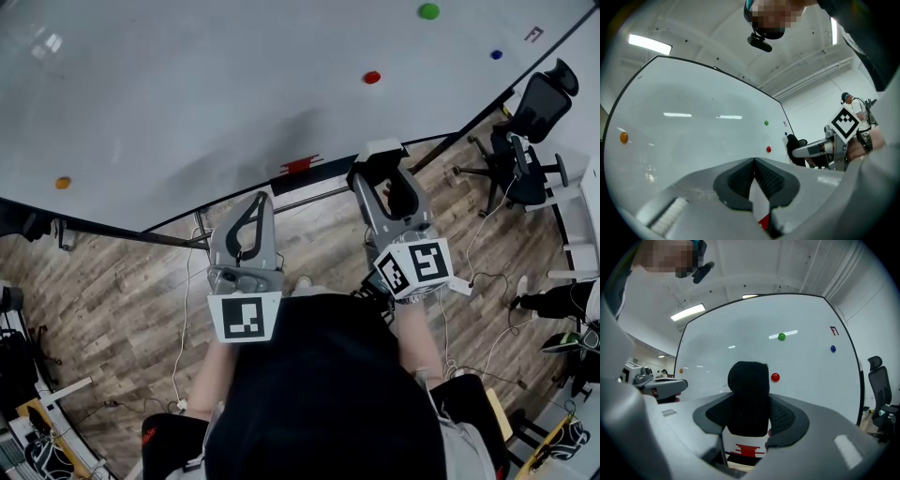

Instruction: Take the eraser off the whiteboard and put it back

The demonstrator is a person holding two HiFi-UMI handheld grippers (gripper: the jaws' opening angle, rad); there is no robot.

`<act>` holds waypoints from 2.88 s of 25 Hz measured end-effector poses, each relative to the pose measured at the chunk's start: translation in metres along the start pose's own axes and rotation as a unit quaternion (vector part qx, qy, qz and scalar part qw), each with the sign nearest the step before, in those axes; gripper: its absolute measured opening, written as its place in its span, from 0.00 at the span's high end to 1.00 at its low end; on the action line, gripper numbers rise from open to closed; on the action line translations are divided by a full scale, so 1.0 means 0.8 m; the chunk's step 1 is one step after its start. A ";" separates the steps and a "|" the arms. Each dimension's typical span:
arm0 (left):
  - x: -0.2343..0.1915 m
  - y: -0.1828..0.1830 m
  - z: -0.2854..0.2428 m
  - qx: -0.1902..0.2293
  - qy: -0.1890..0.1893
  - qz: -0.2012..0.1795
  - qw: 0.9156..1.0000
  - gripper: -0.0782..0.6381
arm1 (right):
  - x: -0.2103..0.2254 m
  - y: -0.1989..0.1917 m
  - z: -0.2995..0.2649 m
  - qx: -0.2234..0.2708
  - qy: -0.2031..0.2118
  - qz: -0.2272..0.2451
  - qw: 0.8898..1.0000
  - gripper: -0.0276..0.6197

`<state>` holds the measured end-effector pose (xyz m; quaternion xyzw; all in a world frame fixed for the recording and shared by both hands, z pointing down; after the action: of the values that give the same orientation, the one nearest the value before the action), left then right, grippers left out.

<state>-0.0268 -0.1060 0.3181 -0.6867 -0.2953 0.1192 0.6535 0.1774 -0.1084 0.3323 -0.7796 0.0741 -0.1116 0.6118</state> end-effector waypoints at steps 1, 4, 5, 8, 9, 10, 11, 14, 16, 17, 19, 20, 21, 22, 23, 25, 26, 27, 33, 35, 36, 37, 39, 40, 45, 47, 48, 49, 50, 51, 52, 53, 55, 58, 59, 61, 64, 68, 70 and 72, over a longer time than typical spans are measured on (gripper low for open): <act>-0.001 0.002 -0.002 0.002 0.001 0.000 1.000 0.89 | 0.003 0.002 -0.004 0.001 0.000 0.000 1.000 0.61; 0.000 0.003 -0.014 0.002 0.001 -0.002 1.000 0.89 | 0.014 0.006 -0.018 0.000 -0.001 0.002 1.000 0.61; 0.000 0.003 -0.018 0.000 0.001 -0.003 1.000 0.89 | 0.018 0.006 -0.023 -0.001 -0.001 0.002 1.000 0.61; -0.001 0.004 -0.029 -0.001 0.003 0.002 1.000 0.89 | 0.027 0.005 -0.038 -0.004 -0.003 0.002 1.000 0.61; -0.002 0.006 -0.031 0.000 0.004 0.003 1.000 0.89 | 0.031 0.005 -0.042 -0.004 -0.005 0.001 1.000 0.61; -0.002 0.006 -0.034 0.001 0.004 0.002 1.000 0.89 | 0.034 0.005 -0.046 -0.005 -0.006 0.000 1.000 0.61; -0.003 0.007 -0.036 0.001 0.005 0.001 1.000 0.89 | 0.037 0.005 -0.051 -0.005 -0.008 -0.001 1.000 0.61; -0.005 0.006 -0.043 -0.004 0.006 -0.003 1.000 0.89 | 0.046 0.006 -0.064 -0.007 -0.011 0.001 1.000 0.61; -0.005 0.004 -0.047 -0.009 0.006 -0.003 1.000 0.89 | 0.051 0.005 -0.073 -0.010 -0.013 0.001 1.000 0.61; -0.005 0.003 -0.049 -0.011 0.006 -0.002 1.000 0.89 | 0.054 0.004 -0.078 -0.011 -0.013 -0.002 1.000 0.61; -0.005 0.002 -0.053 -0.015 0.005 -0.001 1.000 0.89 | 0.060 0.003 -0.086 -0.014 -0.015 -0.003 1.000 0.61; -0.006 0.001 -0.055 -0.017 0.005 -0.002 1.000 0.89 | 0.062 0.002 -0.091 -0.015 -0.017 -0.002 1.000 0.61; -0.006 -0.001 -0.058 -0.019 0.004 -0.003 1.000 0.89 | 0.065 0.001 -0.095 -0.017 -0.021 0.002 1.000 0.61; -0.008 -0.002 -0.061 -0.021 0.004 -0.005 1.000 0.89 | 0.067 0.000 -0.101 -0.019 -0.024 0.006 1.000 0.61; -0.010 -0.003 -0.064 -0.022 0.004 -0.005 1.000 0.89 | 0.069 0.000 -0.107 -0.022 -0.027 0.010 0.999 0.61; -0.013 -0.006 -0.070 -0.024 0.003 -0.004 1.000 0.89 | 0.073 -0.001 -0.117 -0.024 -0.029 0.011 0.999 0.61; -0.013 -0.007 -0.070 -0.025 0.003 -0.003 1.000 0.89 | 0.075 -0.002 -0.119 -0.025 -0.030 0.010 0.999 0.61; -0.012 -0.008 -0.069 -0.026 0.003 -0.005 1.000 0.89 | 0.075 -0.003 -0.119 -0.025 -0.030 0.009 0.999 0.61; -0.014 -0.011 -0.068 -0.032 0.006 -0.001 0.999 0.89 | 0.080 -0.009 -0.130 -0.033 -0.033 0.006 0.999 0.61; -0.015 -0.013 -0.069 -0.035 0.007 -0.002 0.999 0.89 | 0.082 -0.012 -0.136 -0.037 -0.033 0.005 0.999 0.61; -0.016 -0.014 -0.070 -0.036 0.007 -0.002 0.999 0.89 | 0.083 -0.013 -0.138 -0.038 -0.033 0.005 0.999 0.61; -0.018 -0.015 -0.071 -0.037 0.008 -0.002 0.999 0.89 | 0.083 -0.013 -0.140 -0.038 -0.034 0.004 0.999 0.61; -0.021 -0.017 -0.072 -0.039 0.010 0.001 0.999 0.89 | 0.084 -0.013 -0.143 -0.038 -0.035 0.001 0.999 0.61; -0.023 -0.018 -0.072 -0.040 0.011 0.002 0.999 0.89 | 0.085 -0.013 -0.144 -0.039 -0.035 0.001 0.999 0.61; -0.026 -0.022 -0.073 -0.044 0.013 0.004 0.999 0.89 | 0.087 -0.015 -0.149 -0.038 -0.037 -0.001 0.999 0.61; -0.026 -0.022 -0.072 -0.043 0.014 0.003 0.999 0.89 | 0.087 -0.015 -0.150 -0.039 -0.036 0.001 0.999 0.61; -0.026 -0.022 -0.071 -0.043 0.015 0.002 0.999 0.89 | 0.086 -0.015 -0.150 -0.039 -0.036 0.002 0.999 0.61; -0.026 -0.022 -0.071 -0.043 0.015 0.000 0.999 0.89 | 0.086 -0.014 -0.150 -0.038 -0.035 0.003 0.999 0.61; -0.026 -0.022 -0.070 -0.044 0.016 -0.001 0.999 0.89 | 0.087 -0.014 -0.150 -0.038 -0.035 0.003 0.999 0.61; -0.027 -0.022 -0.070 -0.045 0.016 0.000 0.999 0.89 | 0.087 -0.014 -0.150 -0.037 -0.036 0.003 0.999 0.61; -0.028 -0.023 -0.069 -0.045 0.017 0.001 0.999 0.89 | 0.087 -0.014 -0.151 -0.037 -0.036 0.004 0.999 0.61; -0.029 -0.024 -0.068 -0.047 0.017 0.001 0.999 0.89 | 0.087 -0.014 -0.151 -0.037 -0.037 0.004 0.999 0.61; -0.031 -0.026 -0.066 -0.050 0.019 0.000 0.999 0.89 | 0.087 -0.014 -0.152 -0.037 -0.038 0.005 0.999 0.61; -0.035 -0.027 -0.063 -0.049 0.025 0.002 0.998 0.89 | 0.088 -0.014 -0.154 -0.036 -0.038 0.007 0.999 0.61; -0.036 -0.026 -0.063 -0.048 0.026 0.003 0.998 0.89 | 0.088 -0.014 -0.155 -0.036 -0.037 0.007 0.999 0.61; -0.037 -0.027 -0.062 -0.048 0.029 0.003 0.998 0.89 | 0.089 -0.015 -0.157 -0.035 -0.036 0.009 0.999 0.61; -0.039 -0.026 -0.061 -0.046 0.033 0.004 0.998 0.89 | 0.090 -0.015 -0.158 -0.032 -0.033 0.012 0.999 0.60; -0.040 -0.026 -0.058 -0.047 0.034 0.005 0.998 0.89 | 0.089 -0.015 -0.158 -0.030 -0.034 0.013 0.999 0.60; -0.040 -0.026 -0.057 -0.046 0.036 0.008 0.998 0.89 | 0.089 -0.015 -0.158 -0.030 -0.035 0.012 0.999 0.60; -0.040 -0.026 -0.056 -0.046 0.037 0.009 0.998 0.89 | 0.089 -0.014 -0.158 -0.031 -0.034 0.012 0.999 0.60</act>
<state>-0.0329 -0.1616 0.3360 -0.7228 -0.2696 0.0861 0.6305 0.2127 -0.2420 0.3779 -0.8004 0.0656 -0.0750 0.5911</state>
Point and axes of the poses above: the fingertips, and each gripper's own axes: z backward along the fingers, x to its right, y out of its top, the point moved 4 cm from there along z, backward along the fingers, and after that the axes turned 14 degrees about -x, right-handed, at the moved point
